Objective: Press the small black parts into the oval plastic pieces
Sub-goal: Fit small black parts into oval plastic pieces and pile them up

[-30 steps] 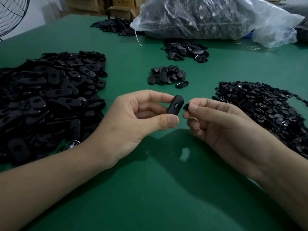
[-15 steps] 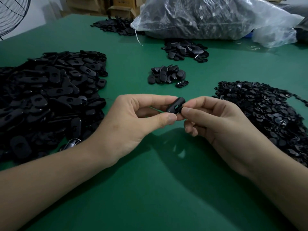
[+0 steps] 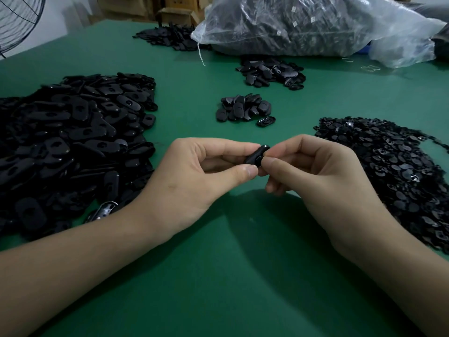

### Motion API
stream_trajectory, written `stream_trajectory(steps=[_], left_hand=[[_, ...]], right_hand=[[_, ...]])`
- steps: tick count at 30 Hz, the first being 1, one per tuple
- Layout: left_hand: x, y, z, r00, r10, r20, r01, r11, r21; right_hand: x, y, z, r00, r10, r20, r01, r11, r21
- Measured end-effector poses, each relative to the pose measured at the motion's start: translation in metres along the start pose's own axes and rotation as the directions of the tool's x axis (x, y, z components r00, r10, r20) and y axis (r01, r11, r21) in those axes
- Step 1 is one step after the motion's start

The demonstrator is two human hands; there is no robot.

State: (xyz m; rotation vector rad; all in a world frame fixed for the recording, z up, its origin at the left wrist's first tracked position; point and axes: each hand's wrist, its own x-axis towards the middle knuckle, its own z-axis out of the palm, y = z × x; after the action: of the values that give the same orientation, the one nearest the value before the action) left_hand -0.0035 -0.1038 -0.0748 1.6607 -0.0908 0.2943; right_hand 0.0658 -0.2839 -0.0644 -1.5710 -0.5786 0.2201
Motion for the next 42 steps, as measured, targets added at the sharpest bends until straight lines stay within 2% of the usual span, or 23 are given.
stream_trajectory(steps=[6,10,12,16,20,21,22,24,26,28,31,42], left_hand=[[-0.001,0.001,0.000,1.000,-0.013,0.017,0.014,1.000,-0.016],[-0.001,0.001,0.001,0.999,-0.031,-0.013,0.031,0.999,-0.019],[0.000,0.002,0.002,0.998,-0.053,-0.043,0.051,0.998,-0.035],[0.001,0.003,0.000,0.991,-0.109,-0.083,0.099,0.988,-0.115],[0.002,0.005,-0.002,0.983,-0.117,-0.138,0.094,0.982,-0.163],[0.003,0.005,-0.002,0.983,-0.102,-0.153,0.079,0.985,-0.154],[0.003,0.005,-0.001,0.983,-0.081,-0.166,0.058,0.989,-0.138],[0.003,0.005,0.001,0.983,-0.033,-0.182,0.015,0.995,-0.096],[0.002,0.004,0.003,0.983,0.012,-0.185,-0.019,0.999,-0.036],[0.002,0.004,0.004,0.981,0.054,-0.188,-0.048,0.998,0.036],[0.001,0.004,0.005,0.974,0.105,-0.198,-0.080,0.988,0.129],[-0.006,0.011,0.010,0.953,0.257,-0.160,-0.194,0.924,0.330]], right_hand=[[-0.003,-0.003,0.001,0.993,-0.117,-0.009,0.112,0.969,-0.220],[-0.006,-0.005,0.003,0.957,-0.287,-0.035,0.229,0.825,-0.516],[-0.008,-0.006,0.005,0.933,-0.358,-0.025,0.273,0.752,-0.600],[-0.008,-0.006,0.006,0.898,-0.436,0.067,0.355,0.625,-0.695],[-0.008,-0.006,0.007,0.906,-0.411,0.104,0.355,0.602,-0.715],[-0.009,-0.006,0.008,0.909,-0.405,0.101,0.357,0.631,-0.689],[-0.009,-0.006,0.008,0.922,-0.381,0.074,0.342,0.705,-0.621],[-0.008,-0.007,0.009,0.969,-0.247,-0.003,0.228,0.897,-0.379],[-0.006,-0.007,0.010,0.995,-0.088,-0.041,0.082,0.987,-0.141],[-0.004,-0.004,0.011,0.999,0.046,-0.019,-0.045,0.999,0.024],[-0.003,-0.001,0.013,0.988,0.146,0.048,-0.151,0.978,0.141],[-0.003,-0.003,0.014,0.959,0.203,0.196,-0.266,0.885,0.382]])
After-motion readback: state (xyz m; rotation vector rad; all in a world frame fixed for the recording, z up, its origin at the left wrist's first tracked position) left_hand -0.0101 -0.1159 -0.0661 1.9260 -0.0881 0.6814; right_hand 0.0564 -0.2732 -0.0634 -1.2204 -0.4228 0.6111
